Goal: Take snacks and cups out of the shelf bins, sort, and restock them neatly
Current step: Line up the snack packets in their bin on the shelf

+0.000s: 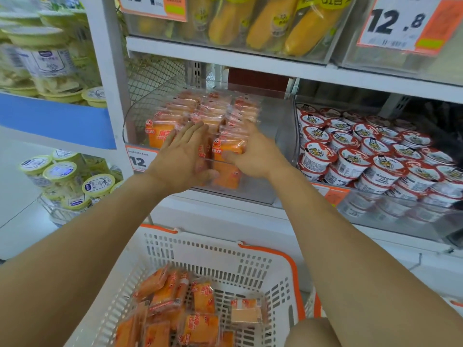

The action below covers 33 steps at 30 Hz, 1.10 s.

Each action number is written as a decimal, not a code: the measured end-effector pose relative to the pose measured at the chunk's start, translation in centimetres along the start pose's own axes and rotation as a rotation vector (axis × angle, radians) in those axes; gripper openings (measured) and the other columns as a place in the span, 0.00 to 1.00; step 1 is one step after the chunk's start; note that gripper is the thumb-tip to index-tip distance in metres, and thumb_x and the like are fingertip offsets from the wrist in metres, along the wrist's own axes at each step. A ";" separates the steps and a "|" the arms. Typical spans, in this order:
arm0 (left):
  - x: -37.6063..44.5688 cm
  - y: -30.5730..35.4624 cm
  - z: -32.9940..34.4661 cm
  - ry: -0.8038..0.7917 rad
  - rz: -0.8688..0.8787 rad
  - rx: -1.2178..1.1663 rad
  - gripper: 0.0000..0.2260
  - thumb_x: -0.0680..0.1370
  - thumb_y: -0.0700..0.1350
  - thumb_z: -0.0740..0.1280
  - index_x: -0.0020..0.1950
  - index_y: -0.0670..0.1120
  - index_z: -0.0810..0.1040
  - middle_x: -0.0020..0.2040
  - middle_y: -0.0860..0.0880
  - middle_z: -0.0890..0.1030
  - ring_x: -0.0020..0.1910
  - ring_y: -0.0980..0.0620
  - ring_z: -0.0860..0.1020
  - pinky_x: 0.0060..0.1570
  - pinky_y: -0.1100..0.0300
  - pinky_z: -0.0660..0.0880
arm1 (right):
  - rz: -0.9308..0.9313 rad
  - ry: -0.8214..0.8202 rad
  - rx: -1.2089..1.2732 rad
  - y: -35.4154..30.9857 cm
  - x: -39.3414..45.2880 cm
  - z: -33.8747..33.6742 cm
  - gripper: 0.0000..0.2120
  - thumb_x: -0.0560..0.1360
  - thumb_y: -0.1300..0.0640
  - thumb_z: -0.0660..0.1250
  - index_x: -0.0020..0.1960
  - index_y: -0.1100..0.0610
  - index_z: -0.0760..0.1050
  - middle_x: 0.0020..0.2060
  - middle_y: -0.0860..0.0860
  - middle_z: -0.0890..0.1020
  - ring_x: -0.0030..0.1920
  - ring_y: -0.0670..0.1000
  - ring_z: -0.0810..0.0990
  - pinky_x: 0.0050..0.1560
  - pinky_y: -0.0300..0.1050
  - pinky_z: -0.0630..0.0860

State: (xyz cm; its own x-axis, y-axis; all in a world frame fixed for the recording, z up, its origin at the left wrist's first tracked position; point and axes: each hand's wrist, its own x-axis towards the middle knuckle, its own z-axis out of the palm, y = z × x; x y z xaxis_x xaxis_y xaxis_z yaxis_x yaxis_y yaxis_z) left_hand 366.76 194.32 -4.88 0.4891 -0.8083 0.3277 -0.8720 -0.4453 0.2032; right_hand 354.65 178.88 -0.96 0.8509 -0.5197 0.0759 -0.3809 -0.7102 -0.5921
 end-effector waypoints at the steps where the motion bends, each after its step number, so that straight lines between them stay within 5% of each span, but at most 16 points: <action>1: -0.1 0.1 -0.2 -0.002 0.005 -0.016 0.47 0.73 0.62 0.71 0.82 0.45 0.50 0.82 0.47 0.52 0.81 0.48 0.45 0.78 0.45 0.44 | -0.026 0.014 -0.015 0.1 -0.6 -0.2 0.46 0.75 0.46 0.72 0.82 0.51 0.47 0.68 0.60 0.74 0.57 0.58 0.80 0.57 0.46 0.74; 4: -1.4 1.2 -0.6 0.160 0.034 -0.079 0.42 0.73 0.58 0.71 0.80 0.44 0.56 0.81 0.44 0.56 0.81 0.45 0.48 0.78 0.41 0.47 | -0.203 0.322 -0.081 0.3 -2.6 -0.7 0.35 0.76 0.51 0.71 0.77 0.54 0.59 0.69 0.57 0.67 0.61 0.56 0.76 0.61 0.55 0.76; 6: -3.5 2.1 -0.3 0.414 0.106 -0.153 0.32 0.72 0.51 0.70 0.73 0.40 0.68 0.74 0.41 0.68 0.75 0.43 0.62 0.75 0.47 0.59 | -0.402 0.528 0.002 -0.1 -4.4 -1.3 0.22 0.76 0.57 0.70 0.68 0.57 0.71 0.62 0.53 0.72 0.56 0.49 0.76 0.56 0.46 0.77; 8: -6.7 2.7 1.1 0.546 0.090 -0.312 0.22 0.74 0.46 0.70 0.65 0.41 0.73 0.61 0.45 0.76 0.62 0.50 0.73 0.64 0.62 0.68 | -0.573 0.517 0.143 -0.8 -6.4 -1.0 0.10 0.75 0.63 0.69 0.56 0.59 0.78 0.51 0.50 0.78 0.45 0.44 0.77 0.45 0.37 0.75; 10: -10.3 2.4 3.5 0.384 -0.041 -0.496 0.13 0.76 0.45 0.71 0.59 0.48 0.74 0.49 0.52 0.78 0.47 0.59 0.76 0.50 0.68 0.71 | -0.589 0.270 0.200 -0.6 -8.0 1.4 0.04 0.75 0.64 0.69 0.49 0.58 0.79 0.40 0.47 0.79 0.37 0.45 0.77 0.39 0.34 0.73; 12: -13.8 0.9 7.6 0.063 -0.203 -0.547 0.09 0.77 0.47 0.71 0.53 0.54 0.74 0.43 0.56 0.79 0.43 0.57 0.78 0.43 0.63 0.73 | -0.465 -0.125 0.088 0.9 -9.0 4.8 0.04 0.77 0.60 0.68 0.51 0.55 0.79 0.40 0.46 0.81 0.38 0.45 0.78 0.42 0.40 0.76; 14: -17.5 -1.1 12.0 -0.249 -0.303 -0.461 0.09 0.76 0.51 0.71 0.54 0.57 0.74 0.49 0.57 0.79 0.50 0.54 0.79 0.45 0.62 0.73 | -0.288 -0.542 -0.114 3.6 -9.5 8.6 0.08 0.78 0.55 0.68 0.56 0.54 0.79 0.47 0.47 0.81 0.45 0.47 0.79 0.50 0.46 0.77; 16: -21.1 -2.6 15.3 -0.489 -0.344 -0.385 0.17 0.73 0.62 0.67 0.60 0.58 0.77 0.64 0.54 0.77 0.66 0.48 0.75 0.57 0.59 0.73 | -0.115 -0.794 -0.290 6.6 -10.2 12.9 0.14 0.79 0.51 0.68 0.61 0.56 0.78 0.55 0.50 0.80 0.53 0.52 0.79 0.57 0.51 0.77; 18: -24.2 -3.7 17.6 -0.678 -0.370 -0.324 0.36 0.64 0.72 0.59 0.66 0.55 0.77 0.75 0.52 0.68 0.76 0.47 0.63 0.71 0.51 0.65 | 0.048 -0.847 -0.298 9.5 -10.8 17.4 0.14 0.78 0.53 0.69 0.61 0.59 0.79 0.59 0.56 0.81 0.57 0.58 0.80 0.58 0.55 0.78; 20: -26.4 -4.8 19.1 -0.837 -0.390 -0.254 0.43 0.63 0.72 0.63 0.76 0.57 0.66 0.76 0.49 0.65 0.76 0.46 0.62 0.73 0.51 0.62 | 0.180 -0.814 -0.194 11.6 -11.8 21.9 0.15 0.78 0.55 0.70 0.64 0.57 0.77 0.61 0.55 0.79 0.58 0.56 0.79 0.57 0.52 0.79; 24: -28.3 -5.6 21.3 -0.794 -0.402 -0.221 0.45 0.67 0.57 0.77 0.78 0.59 0.57 0.74 0.45 0.64 0.70 0.42 0.68 0.67 0.50 0.70 | 0.186 -0.825 -0.178 13.9 -14.8 29.2 0.35 0.73 0.46 0.75 0.75 0.55 0.66 0.71 0.56 0.71 0.65 0.56 0.75 0.60 0.47 0.74; 28: -28.6 -6.0 22.1 -0.824 -0.511 -0.143 0.47 0.64 0.48 0.80 0.76 0.53 0.57 0.74 0.41 0.59 0.64 0.38 0.74 0.59 0.47 0.76 | 0.189 -0.774 -0.289 14.5 -17.3 32.2 0.36 0.66 0.38 0.77 0.67 0.53 0.71 0.67 0.56 0.74 0.59 0.57 0.77 0.55 0.49 0.76; 33: -28.5 -7.0 21.4 -0.844 -0.585 -0.308 0.38 0.58 0.47 0.84 0.65 0.48 0.72 0.57 0.48 0.79 0.55 0.47 0.78 0.56 0.52 0.77 | 0.298 -1.064 -0.384 15.2 -15.6 32.0 0.40 0.64 0.45 0.82 0.70 0.56 0.70 0.63 0.54 0.79 0.59 0.57 0.79 0.62 0.51 0.77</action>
State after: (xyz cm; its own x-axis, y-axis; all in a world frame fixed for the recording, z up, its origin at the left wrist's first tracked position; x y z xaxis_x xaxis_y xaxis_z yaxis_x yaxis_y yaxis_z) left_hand 358.57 212.22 -35.36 0.5559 -0.5581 -0.6160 -0.4064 -0.8290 0.3842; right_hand 347.15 191.41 -36.85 0.5141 -0.1593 -0.8428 -0.5458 -0.8187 -0.1782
